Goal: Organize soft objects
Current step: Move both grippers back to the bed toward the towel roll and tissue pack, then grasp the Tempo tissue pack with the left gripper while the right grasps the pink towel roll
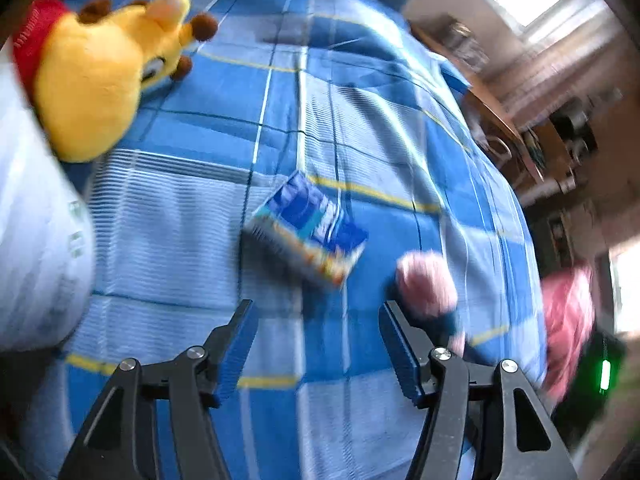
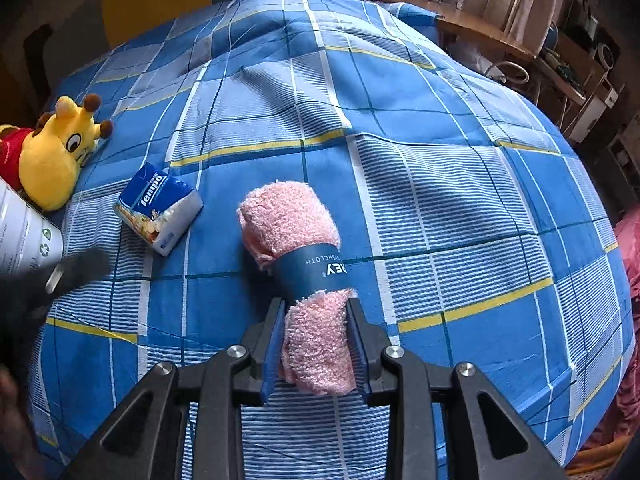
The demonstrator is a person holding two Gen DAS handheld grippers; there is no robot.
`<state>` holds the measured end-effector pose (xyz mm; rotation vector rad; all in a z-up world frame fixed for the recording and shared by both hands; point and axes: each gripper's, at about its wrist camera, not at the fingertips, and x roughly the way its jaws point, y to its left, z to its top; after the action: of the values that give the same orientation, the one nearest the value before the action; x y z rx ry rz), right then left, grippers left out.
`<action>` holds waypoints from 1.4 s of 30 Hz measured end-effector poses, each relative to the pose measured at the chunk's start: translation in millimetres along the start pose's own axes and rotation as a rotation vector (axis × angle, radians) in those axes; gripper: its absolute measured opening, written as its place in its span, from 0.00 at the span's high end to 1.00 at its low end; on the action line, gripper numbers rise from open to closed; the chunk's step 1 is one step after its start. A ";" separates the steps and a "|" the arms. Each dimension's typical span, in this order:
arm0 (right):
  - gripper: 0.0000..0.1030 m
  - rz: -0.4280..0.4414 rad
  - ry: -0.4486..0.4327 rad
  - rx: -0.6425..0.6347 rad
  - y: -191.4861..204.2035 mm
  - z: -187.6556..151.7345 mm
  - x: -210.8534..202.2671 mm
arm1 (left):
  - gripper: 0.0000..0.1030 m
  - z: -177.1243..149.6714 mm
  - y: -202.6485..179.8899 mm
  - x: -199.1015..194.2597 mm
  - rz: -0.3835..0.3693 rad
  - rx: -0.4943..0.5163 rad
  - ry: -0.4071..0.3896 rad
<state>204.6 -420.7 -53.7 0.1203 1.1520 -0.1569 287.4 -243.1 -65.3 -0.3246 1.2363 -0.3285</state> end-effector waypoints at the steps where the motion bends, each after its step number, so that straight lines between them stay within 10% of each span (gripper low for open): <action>1: 0.71 0.006 0.003 0.007 -0.8 0.7 0.0 | 0.35 5.9 -2.4 4.1 0.004 -0.007 -0.004; 12: 0.67 0.012 0.009 0.005 -3.0 5.2 6.5 | 0.28 35.0 -13.9 50.2 0.163 -0.125 0.006; 24: 0.60 0.003 0.021 -0.003 -0.7 3.8 15.3 | 0.69 10.1 -9.4 16.7 0.020 0.142 0.005; 36: 0.59 0.038 0.028 0.052 -10.4 4.0 17.8 | 0.34 6.6 -24.6 13.6 0.112 0.172 0.054; 42: 0.57 0.042 0.029 0.055 -12.6 4.0 18.9 | 0.39 -6.2 -37.0 41.2 0.250 0.255 0.059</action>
<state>213.3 -434.9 -69.5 0.1962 1.1731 -0.1503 291.1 -294.2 -87.3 0.0601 1.2613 -0.2771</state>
